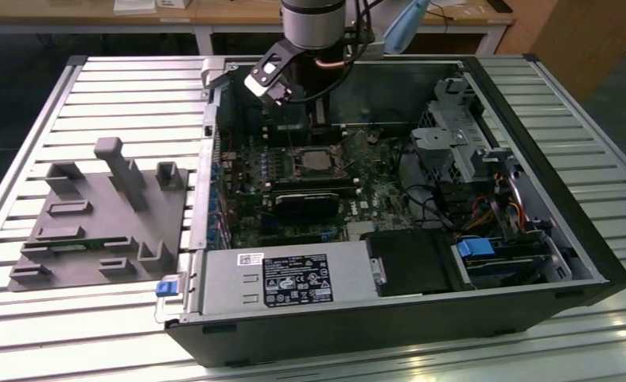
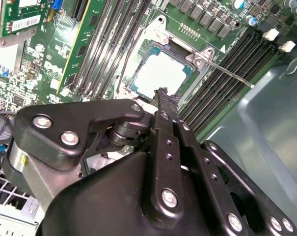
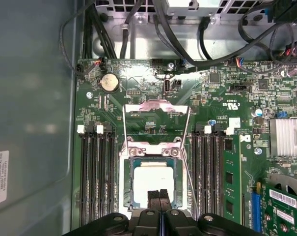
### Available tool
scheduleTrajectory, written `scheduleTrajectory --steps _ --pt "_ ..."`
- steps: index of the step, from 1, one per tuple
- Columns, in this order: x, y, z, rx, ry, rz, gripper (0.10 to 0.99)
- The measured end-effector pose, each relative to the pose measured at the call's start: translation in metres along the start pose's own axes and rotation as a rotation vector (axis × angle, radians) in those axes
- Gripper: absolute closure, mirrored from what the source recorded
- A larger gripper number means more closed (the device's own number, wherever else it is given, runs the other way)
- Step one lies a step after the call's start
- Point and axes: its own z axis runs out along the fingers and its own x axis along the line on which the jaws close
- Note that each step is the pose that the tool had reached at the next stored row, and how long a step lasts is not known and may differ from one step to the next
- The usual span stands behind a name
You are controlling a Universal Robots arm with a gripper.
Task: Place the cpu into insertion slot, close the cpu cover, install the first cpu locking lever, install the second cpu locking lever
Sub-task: 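Close the cpu cover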
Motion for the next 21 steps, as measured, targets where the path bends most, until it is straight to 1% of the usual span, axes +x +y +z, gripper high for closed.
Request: scheduleTrajectory --steps 4,11,14,21 --pt "0.0000 0.0004 -0.0045 0.000 0.0000 0.000 0.984" --pt "0.0000 0.0009 -0.0048 0.000 -0.0001 0.000 0.984" --pt "0.0001 0.0033 -0.0046 0.000 0.0000 0.000 0.984" --pt "0.0002 0.0114 -0.0038 0.000 0.0000 0.000 0.984"
